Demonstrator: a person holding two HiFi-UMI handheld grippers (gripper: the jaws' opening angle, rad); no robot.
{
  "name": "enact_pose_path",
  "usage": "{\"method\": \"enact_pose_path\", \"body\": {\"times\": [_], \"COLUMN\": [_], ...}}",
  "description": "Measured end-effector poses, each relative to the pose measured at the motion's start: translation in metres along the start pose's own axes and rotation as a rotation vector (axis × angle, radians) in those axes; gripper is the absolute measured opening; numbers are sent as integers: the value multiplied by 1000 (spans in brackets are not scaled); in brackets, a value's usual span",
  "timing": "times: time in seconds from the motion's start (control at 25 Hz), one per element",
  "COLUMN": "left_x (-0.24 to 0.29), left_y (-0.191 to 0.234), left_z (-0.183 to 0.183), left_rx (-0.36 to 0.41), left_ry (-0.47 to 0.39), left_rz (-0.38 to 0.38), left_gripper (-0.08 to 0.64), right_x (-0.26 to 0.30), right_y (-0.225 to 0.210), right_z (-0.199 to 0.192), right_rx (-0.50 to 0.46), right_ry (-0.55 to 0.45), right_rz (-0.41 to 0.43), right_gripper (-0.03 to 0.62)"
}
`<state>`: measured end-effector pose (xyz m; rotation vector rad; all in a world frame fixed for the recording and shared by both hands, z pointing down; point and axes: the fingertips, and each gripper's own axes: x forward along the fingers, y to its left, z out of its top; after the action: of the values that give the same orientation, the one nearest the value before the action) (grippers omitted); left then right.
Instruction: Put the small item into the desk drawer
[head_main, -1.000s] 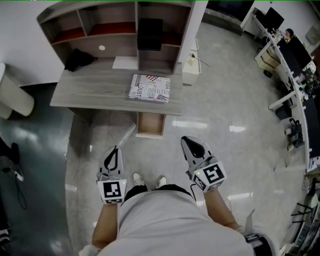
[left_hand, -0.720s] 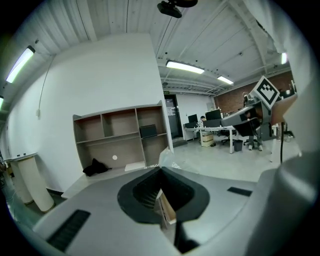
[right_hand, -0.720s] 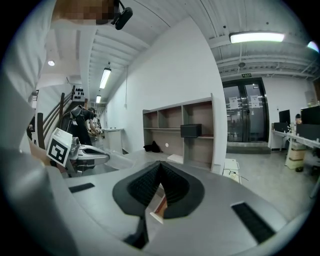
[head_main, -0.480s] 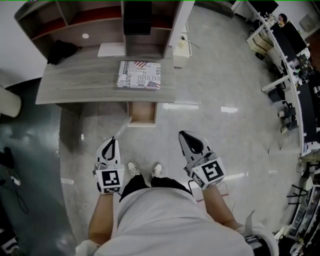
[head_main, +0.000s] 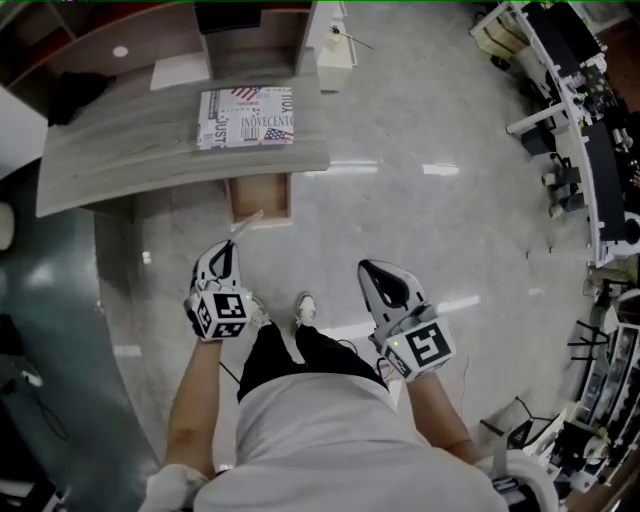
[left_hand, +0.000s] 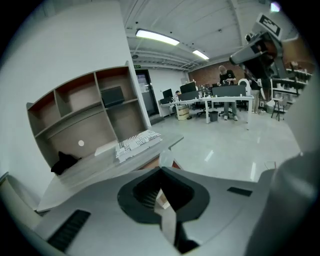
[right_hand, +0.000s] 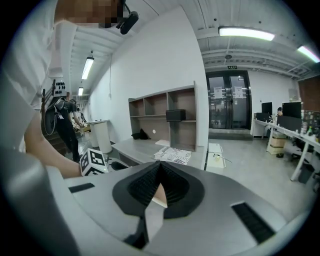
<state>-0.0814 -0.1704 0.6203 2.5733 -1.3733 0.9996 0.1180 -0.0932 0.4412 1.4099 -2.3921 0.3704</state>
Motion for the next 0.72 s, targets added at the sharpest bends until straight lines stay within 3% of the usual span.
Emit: {"method": "enact_pose_path", "body": {"times": [0.24,0.72], "left_x": [61,130], "left_y": [-22,-33], "left_z": [-24,-71], "left_rx": [140,303], "left_ry": [64,162], "left_rz": [-63,-111], "left_gripper": [18,17], "right_x": [0,2], "right_y": [2,-5], "right_z": [-14,-41], "right_rx": [20,57], "right_ry": [43,83], "right_rz": [-30,-99], "right_gripper": [23,23]}}
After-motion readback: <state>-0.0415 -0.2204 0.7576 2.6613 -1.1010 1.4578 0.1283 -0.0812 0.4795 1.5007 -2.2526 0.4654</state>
